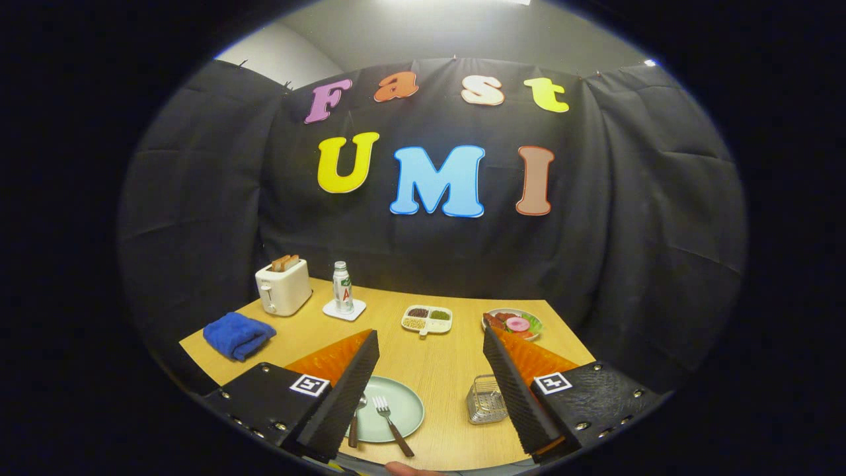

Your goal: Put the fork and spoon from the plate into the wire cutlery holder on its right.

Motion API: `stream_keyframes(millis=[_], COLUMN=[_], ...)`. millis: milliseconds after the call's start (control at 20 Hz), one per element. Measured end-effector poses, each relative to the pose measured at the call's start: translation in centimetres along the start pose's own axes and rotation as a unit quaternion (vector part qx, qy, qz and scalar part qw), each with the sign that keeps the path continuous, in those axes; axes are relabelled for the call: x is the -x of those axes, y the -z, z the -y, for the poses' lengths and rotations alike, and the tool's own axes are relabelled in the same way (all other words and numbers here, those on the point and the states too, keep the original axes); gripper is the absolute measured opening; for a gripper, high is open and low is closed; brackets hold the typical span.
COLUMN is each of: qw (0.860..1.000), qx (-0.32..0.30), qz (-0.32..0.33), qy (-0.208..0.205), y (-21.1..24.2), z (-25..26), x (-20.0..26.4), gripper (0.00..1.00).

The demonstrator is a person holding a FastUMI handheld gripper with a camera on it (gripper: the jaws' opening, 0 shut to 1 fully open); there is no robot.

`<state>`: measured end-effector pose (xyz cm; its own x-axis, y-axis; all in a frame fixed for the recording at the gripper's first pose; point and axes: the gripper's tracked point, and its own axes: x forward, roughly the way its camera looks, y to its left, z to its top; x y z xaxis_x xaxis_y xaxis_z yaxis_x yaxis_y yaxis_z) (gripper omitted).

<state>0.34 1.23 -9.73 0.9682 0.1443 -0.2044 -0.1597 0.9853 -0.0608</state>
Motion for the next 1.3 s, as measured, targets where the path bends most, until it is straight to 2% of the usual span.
stream_keyframes(millis=[400, 700, 1050, 1300], qw=[0.996, 0.984, 0.953, 0.929], qx=[0.026, 0.052, 0.102, 0.122], qz=[-0.083, -0.159, -0.266, -0.33], qy=[-0.034, -0.056, -0.103, -0.117], y=[6.2, 10.8, 17.7, 21.6], z=[-1.1, -1.4, -2.2, -2.3], x=[-0.6, -1.0, -0.9, -0.9], gripper=[0.97, 0.97, 0.94, 0.94])
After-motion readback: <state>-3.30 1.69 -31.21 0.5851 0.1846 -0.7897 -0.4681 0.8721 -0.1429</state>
